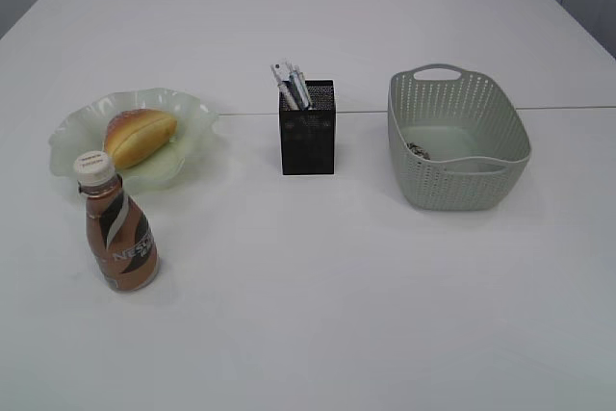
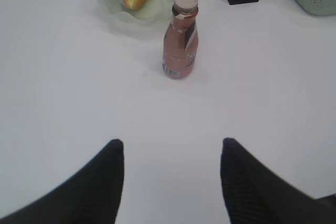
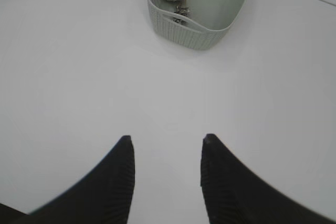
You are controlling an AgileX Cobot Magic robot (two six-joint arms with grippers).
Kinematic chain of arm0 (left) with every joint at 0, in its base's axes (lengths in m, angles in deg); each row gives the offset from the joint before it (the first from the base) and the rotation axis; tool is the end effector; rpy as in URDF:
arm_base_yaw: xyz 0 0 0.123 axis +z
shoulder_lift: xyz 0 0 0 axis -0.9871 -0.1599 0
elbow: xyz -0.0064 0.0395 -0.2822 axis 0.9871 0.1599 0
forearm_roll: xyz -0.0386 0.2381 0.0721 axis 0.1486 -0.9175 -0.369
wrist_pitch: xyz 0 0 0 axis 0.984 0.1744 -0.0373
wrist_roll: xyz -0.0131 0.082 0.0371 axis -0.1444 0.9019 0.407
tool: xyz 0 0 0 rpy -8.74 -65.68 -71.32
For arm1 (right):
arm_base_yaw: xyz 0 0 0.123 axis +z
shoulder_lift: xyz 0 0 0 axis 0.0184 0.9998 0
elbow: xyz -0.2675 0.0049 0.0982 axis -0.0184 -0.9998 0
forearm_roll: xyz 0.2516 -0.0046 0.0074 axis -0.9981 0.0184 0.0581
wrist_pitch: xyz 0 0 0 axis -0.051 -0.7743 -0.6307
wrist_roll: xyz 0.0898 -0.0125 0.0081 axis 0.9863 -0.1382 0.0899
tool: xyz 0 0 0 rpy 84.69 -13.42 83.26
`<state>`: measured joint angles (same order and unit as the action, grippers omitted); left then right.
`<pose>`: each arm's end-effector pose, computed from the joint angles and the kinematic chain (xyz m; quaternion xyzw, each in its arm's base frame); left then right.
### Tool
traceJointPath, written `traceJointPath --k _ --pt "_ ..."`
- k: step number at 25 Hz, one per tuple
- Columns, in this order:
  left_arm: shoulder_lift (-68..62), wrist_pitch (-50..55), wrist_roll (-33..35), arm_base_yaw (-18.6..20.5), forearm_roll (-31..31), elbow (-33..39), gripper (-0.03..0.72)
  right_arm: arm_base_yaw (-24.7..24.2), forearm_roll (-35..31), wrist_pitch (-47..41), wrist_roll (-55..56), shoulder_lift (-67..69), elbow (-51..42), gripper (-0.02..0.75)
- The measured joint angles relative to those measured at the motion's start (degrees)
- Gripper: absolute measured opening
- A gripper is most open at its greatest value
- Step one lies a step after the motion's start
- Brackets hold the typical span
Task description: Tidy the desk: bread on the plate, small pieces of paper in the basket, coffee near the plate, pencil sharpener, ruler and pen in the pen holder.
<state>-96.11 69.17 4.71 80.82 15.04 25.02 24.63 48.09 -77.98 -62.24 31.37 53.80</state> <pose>-0.0161 -0.0190 0.3124 0.0662 0.8765 -0.0838 0.4694 0.1088 0.0333 0.3823 -0.1772 0.9135 0.0034 0.3661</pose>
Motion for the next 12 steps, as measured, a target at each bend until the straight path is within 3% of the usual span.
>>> traceJointPath --k 12 --pt "5.7 1.2 0.0 0.0 -0.2 -0.1 0.433 0.0 0.0 -5.4 1.5 -23.6 -7.3 0.308"
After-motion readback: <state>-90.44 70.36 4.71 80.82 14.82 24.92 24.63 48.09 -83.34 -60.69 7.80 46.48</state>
